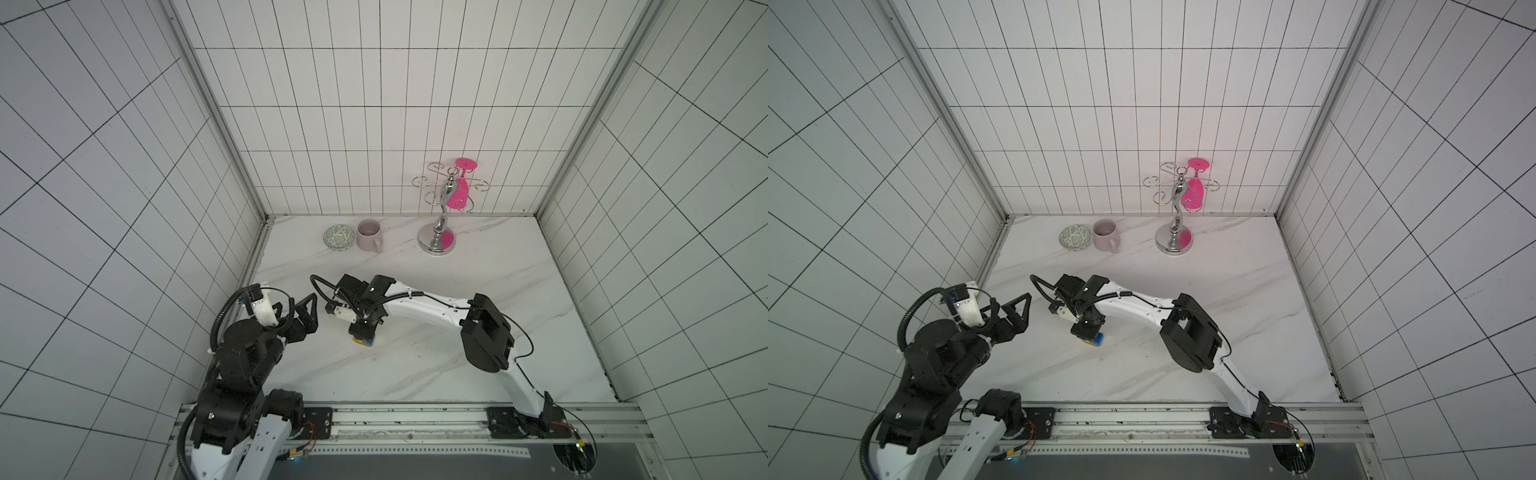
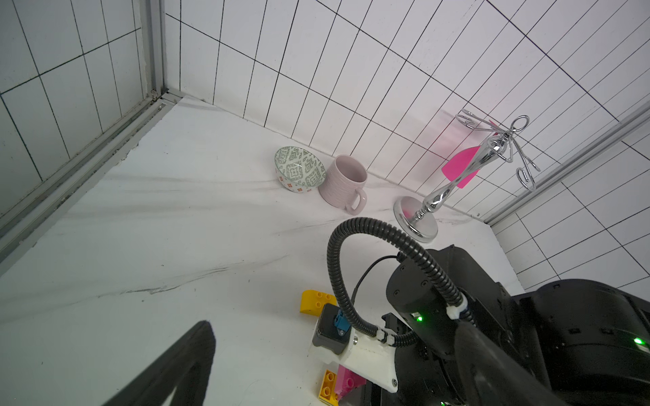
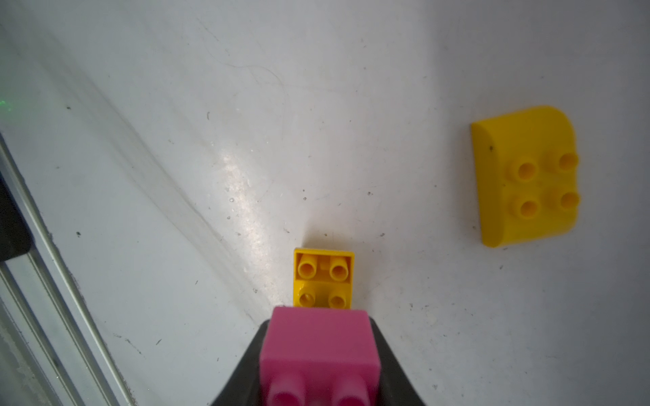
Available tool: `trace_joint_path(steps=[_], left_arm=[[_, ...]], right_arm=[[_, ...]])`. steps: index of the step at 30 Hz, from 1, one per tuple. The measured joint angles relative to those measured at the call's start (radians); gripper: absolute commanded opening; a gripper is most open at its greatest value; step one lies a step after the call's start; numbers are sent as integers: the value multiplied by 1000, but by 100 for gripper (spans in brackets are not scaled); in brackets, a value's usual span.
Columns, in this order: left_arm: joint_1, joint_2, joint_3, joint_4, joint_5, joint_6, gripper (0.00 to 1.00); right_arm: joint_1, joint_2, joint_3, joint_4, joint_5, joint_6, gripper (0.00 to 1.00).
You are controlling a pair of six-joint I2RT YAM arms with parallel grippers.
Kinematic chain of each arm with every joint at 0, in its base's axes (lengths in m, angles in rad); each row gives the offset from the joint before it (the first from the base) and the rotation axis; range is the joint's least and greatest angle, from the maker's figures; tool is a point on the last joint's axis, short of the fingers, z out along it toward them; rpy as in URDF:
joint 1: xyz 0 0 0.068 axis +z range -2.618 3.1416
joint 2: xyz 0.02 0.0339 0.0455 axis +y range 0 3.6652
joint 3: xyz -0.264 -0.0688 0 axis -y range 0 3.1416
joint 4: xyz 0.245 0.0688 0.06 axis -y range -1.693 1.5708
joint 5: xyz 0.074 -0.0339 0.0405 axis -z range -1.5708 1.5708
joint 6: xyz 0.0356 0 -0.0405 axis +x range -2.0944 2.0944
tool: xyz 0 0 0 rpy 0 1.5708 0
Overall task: Assemble the letter s with lego
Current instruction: Assemble the lego brick with the lego brick.
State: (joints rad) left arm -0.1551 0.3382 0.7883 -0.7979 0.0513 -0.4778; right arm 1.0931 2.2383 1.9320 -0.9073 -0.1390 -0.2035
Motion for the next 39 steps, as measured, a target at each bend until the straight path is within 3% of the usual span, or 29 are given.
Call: trace_joint_path(steps=[16, 39], left_arm=[[0, -3, 0, 0, -3, 0, 99], [0, -3, 0, 0, -8, 0, 99]], right_arm=[[9, 1, -8, 14, 28, 5, 27], [14, -69, -142, 151, 57, 49, 27]])
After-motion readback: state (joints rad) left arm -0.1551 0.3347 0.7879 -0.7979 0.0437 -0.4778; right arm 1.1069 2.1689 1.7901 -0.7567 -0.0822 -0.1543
